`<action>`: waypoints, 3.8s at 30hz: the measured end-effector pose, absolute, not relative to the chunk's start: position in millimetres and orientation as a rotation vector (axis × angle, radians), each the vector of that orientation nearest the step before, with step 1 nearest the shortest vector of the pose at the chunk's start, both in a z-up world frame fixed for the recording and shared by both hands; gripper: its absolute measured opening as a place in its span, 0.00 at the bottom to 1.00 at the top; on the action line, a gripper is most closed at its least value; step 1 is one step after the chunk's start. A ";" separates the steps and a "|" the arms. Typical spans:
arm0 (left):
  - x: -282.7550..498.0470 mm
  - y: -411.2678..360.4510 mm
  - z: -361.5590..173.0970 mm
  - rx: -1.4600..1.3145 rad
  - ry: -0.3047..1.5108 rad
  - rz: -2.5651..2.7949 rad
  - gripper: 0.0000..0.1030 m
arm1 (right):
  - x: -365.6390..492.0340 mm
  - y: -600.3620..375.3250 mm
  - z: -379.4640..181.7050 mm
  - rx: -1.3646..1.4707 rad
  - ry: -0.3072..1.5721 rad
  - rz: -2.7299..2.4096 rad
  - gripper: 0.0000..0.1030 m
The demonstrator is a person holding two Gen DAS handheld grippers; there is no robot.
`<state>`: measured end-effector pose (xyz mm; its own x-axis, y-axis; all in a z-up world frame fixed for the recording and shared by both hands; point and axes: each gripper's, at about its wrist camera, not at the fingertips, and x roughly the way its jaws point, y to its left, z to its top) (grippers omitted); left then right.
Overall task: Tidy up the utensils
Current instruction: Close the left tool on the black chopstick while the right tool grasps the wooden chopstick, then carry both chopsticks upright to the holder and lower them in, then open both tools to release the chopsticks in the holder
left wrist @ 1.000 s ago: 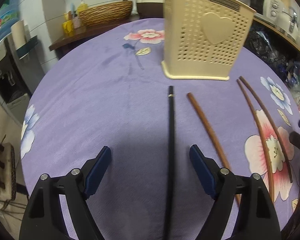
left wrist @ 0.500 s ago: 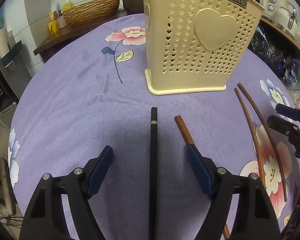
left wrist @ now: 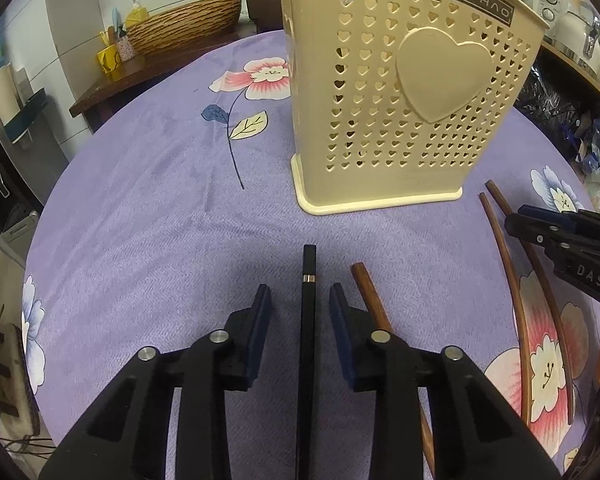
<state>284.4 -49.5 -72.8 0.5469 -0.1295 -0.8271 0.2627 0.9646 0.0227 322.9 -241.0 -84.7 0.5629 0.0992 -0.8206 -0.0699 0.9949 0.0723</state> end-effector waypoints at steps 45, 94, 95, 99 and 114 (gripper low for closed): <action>212.2 3.4 79.4 -0.053 0.551 -0.346 0.09 | 205.9 -291.8 87.0 0.131 0.541 0.261 0.07; 308.9 -48.3 106.5 -0.066 0.518 -0.299 0.08 | 326.4 -224.7 124.8 0.061 0.474 0.195 0.08; 308.6 -48.3 103.0 -0.057 0.514 -0.284 0.08 | 326.3 -224.3 124.4 0.061 0.474 0.193 0.08; 305.0 -50.5 99.3 -0.025 0.500 -0.266 0.09 | 326.0 -227.0 122.1 0.064 0.470 0.186 0.08; 258.5 -49.8 97.7 0.069 0.407 -0.244 0.80 | 280.1 -236.3 118.3 0.011 0.351 0.097 0.82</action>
